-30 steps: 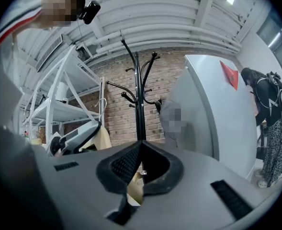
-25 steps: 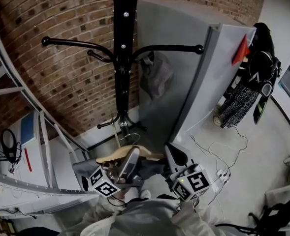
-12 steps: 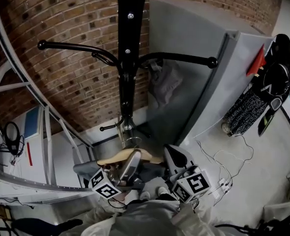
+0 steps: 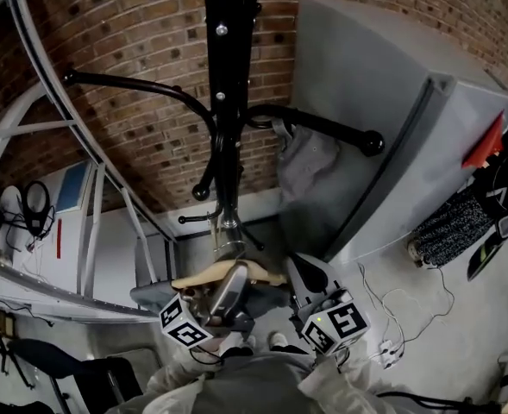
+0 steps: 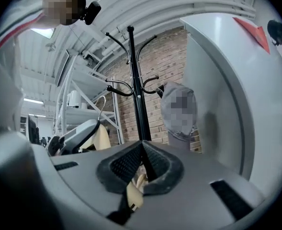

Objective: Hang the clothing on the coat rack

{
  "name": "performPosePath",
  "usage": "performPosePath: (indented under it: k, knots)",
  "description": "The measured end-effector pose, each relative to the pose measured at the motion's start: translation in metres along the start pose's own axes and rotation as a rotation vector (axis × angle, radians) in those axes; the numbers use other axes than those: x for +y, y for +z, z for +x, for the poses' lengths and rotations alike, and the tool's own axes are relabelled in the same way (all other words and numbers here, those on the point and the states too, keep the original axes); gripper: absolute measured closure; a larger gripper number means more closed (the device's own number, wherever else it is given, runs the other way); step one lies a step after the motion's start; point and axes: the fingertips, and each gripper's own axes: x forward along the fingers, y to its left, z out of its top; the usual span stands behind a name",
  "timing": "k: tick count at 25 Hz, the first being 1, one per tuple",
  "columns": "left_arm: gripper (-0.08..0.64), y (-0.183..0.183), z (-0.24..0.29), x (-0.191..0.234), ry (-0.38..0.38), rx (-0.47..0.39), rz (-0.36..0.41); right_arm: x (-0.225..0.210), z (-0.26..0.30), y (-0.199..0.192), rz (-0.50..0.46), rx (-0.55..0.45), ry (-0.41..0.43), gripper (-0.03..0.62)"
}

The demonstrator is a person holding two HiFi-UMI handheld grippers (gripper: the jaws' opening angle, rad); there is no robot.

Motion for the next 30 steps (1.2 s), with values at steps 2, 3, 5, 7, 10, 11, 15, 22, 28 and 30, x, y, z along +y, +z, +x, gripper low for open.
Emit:
performPosePath:
  k: [2, 3, 5, 7, 10, 11, 15, 22, 28, 30]
  knots:
    - [0.456, -0.002, 0.003, 0.000, 0.026, -0.023, 0.018, -0.005, 0.000, 0.001, 0.001, 0.005, 0.034, 0.568]
    - [0.456, -0.003, 0.004, 0.000, 0.039, -0.036, 0.029, -0.008, 0.000, 0.001, 0.002, 0.010, 0.051, 0.569]
    - [0.456, -0.005, 0.007, -0.001, 0.059, -0.059, 0.050, -0.015, -0.001, 0.000, 0.007, 0.011, 0.081, 0.569]
    - [0.456, -0.007, 0.010, -0.002, 0.073, -0.074, 0.065, -0.020, -0.002, 0.001, 0.005, 0.014, 0.103, 0.568]
    - [0.456, -0.010, 0.010, -0.003, 0.091, -0.087, 0.074, -0.023, -0.001, 0.004, 0.000, 0.026, 0.124, 0.568]
    - [0.456, -0.010, 0.010, -0.004, 0.096, -0.091, 0.075, -0.023, 0.000, 0.004, 0.001, 0.028, 0.130, 0.569]
    - [0.456, -0.007, 0.012, -0.006, 0.103, -0.093, 0.088, -0.021, 0.005, 0.007, 0.004, 0.021, 0.150, 0.569]
    - [0.456, 0.002, 0.020, -0.005, 0.089, -0.079, 0.118, -0.019, 0.011, 0.021, -0.020, -0.014, 0.153, 0.569]
    - [0.456, 0.020, 0.025, -0.006, 0.060, -0.087, 0.118, -0.025, 0.014, 0.037, -0.063, -0.049, 0.116, 0.568]
    - [0.456, 0.030, 0.026, -0.006, 0.057, -0.096, 0.110, -0.030, 0.014, 0.041, -0.082, -0.057, 0.093, 0.569]
